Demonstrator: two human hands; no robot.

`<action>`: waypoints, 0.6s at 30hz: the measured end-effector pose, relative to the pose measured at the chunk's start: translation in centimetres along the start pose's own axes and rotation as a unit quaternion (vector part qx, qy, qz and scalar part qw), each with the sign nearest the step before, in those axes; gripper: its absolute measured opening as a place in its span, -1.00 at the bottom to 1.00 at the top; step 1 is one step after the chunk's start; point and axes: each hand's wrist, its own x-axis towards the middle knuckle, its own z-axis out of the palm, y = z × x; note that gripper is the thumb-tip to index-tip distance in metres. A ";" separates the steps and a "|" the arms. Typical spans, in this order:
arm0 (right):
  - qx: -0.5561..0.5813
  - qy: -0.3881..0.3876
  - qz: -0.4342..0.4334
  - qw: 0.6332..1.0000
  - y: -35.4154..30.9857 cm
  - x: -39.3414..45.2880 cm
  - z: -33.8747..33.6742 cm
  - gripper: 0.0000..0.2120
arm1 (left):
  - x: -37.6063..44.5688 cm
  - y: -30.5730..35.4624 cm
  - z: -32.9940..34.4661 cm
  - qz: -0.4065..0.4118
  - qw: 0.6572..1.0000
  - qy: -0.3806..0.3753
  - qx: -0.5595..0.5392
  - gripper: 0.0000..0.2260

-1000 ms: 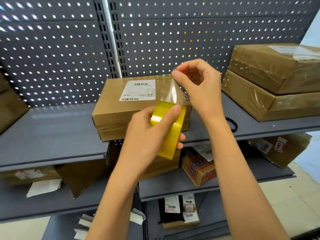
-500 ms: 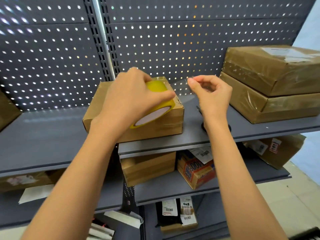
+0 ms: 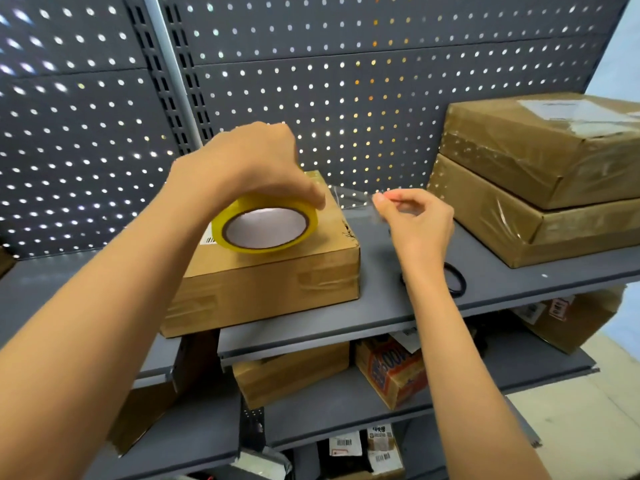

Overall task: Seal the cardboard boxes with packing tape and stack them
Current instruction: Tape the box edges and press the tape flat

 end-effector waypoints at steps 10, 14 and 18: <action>0.012 -0.080 0.132 0.988 3.1 -1.7 2.0 -0.85 | 3.3 1.2 -0.4 -0.020 0.992 -0.119 0.047 -0.57; 0.042 -0.119 0.202 0.971 3.4 -2.0 2.6 -0.89 | 4.1 0.5 -0.2 -0.023 0.987 -0.154 0.032 -0.57; 0.061 -0.148 0.268 0.950 3.5 -2.0 2.7 -0.87 | 4.2 0.3 0.2 -0.020 0.989 -0.149 0.008 -0.62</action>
